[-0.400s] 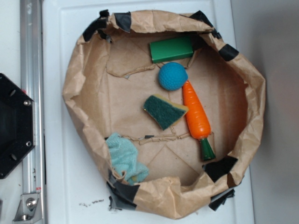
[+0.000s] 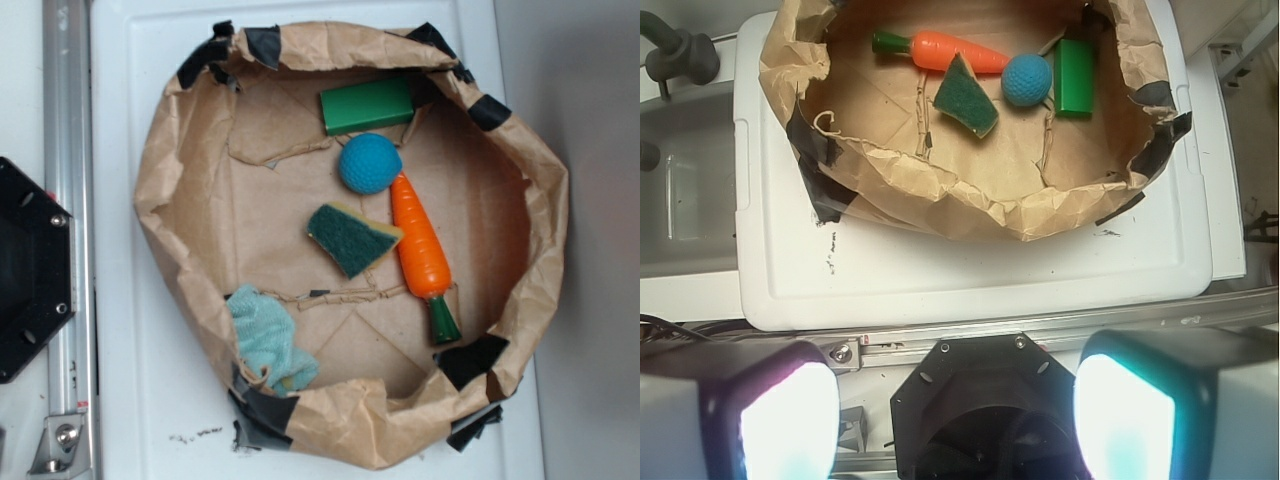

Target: Grab the blue cloth.

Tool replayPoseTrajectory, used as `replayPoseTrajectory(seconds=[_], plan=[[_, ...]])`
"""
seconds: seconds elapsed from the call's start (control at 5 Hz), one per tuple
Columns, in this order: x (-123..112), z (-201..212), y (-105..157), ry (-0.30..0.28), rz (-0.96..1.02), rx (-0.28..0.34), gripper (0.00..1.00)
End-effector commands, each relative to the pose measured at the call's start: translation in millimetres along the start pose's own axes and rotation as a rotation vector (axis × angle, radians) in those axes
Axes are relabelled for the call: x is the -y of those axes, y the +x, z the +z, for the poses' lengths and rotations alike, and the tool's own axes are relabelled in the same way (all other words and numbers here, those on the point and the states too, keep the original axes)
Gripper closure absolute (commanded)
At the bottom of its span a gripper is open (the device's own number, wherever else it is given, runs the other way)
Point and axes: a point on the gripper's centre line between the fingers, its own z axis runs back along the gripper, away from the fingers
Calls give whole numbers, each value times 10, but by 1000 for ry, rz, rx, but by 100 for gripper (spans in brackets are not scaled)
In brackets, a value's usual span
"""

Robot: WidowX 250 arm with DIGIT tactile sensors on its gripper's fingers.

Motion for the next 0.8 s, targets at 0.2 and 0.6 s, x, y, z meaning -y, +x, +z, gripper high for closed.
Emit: replayPoseTrajectory(seconds=[0.2, 0.6], plan=[[52, -858, 826, 91, 94, 2, 0], [-50, -1129, 1196, 18, 177, -56, 0]])
